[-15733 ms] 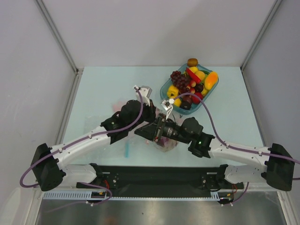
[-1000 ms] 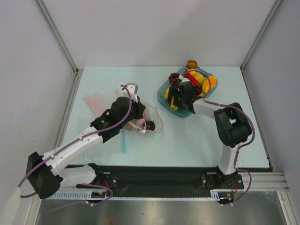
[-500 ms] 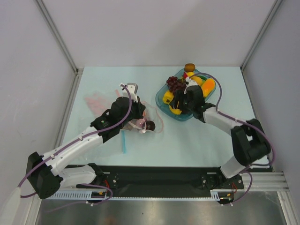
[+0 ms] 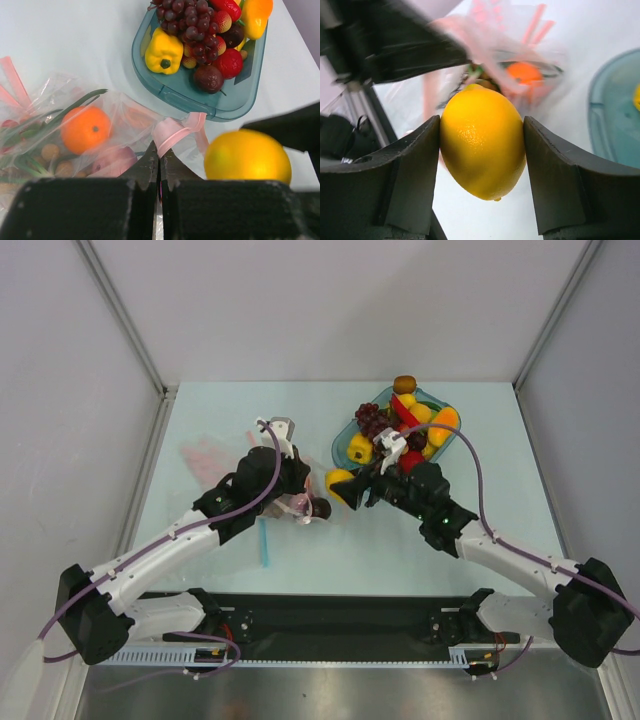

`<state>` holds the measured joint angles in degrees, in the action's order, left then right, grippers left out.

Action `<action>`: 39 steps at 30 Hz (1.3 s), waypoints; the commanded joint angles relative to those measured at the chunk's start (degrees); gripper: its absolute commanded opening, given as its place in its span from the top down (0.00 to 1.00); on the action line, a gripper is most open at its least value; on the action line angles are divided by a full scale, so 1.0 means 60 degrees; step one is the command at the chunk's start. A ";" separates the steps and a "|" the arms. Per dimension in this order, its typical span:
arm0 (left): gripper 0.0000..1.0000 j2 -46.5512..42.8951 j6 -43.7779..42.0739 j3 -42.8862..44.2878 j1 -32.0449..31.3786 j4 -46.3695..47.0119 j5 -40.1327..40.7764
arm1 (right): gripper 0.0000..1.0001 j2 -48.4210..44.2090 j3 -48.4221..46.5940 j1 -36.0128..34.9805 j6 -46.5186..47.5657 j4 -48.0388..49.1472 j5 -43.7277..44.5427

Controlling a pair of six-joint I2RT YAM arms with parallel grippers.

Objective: Place the food in the zip-top bag and seal the zipper
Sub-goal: Pick up the fake fruit from the bin, then place the fake fruit in the zipper food storage bag.

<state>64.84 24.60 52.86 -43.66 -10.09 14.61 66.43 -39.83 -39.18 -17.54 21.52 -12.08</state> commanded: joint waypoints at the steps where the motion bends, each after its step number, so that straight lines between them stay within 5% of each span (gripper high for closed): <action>1: 0.98 -0.0289 0.0060 0.0198 -0.0033 0.0100 -0.0062 | 0.48 -0.0393 0.0354 -0.0733 0.1061 0.1685 -0.0478; 14: 1.00 -0.0728 0.0133 0.0301 -0.0194 0.0435 -0.2797 | 0.54 0.0895 0.0353 -0.1336 0.0713 0.2681 0.1146; 18: 0.99 -0.0801 0.0338 0.0155 -0.0194 0.0786 -0.3430 | 0.45 0.1391 0.0662 -0.1351 0.0318 0.4261 0.0783; 20: 1.00 -0.0802 0.0411 0.0140 -0.0194 0.0832 -0.3475 | 0.33 0.1701 0.0604 -0.1395 0.0169 0.4411 0.0519; 28: 1.00 -0.1343 0.0748 -0.0093 -0.0092 0.0480 -0.1662 | 0.06 0.1265 -0.0071 -0.1761 0.0930 0.2567 0.0811; 33: 0.99 -0.1739 0.0837 -0.0329 0.0055 0.0334 -0.0825 | 0.03 0.0135 0.0238 -0.2024 0.1048 0.2115 0.1308; 39: 0.99 -0.1841 0.0734 -0.0401 0.0070 0.0231 -0.0077 | 0.14 -0.0861 0.0135 -0.2611 0.1517 0.1379 0.2259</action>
<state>55.31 28.49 51.00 -43.57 -10.44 10.39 63.61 -37.54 -53.69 -10.85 31.62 -3.03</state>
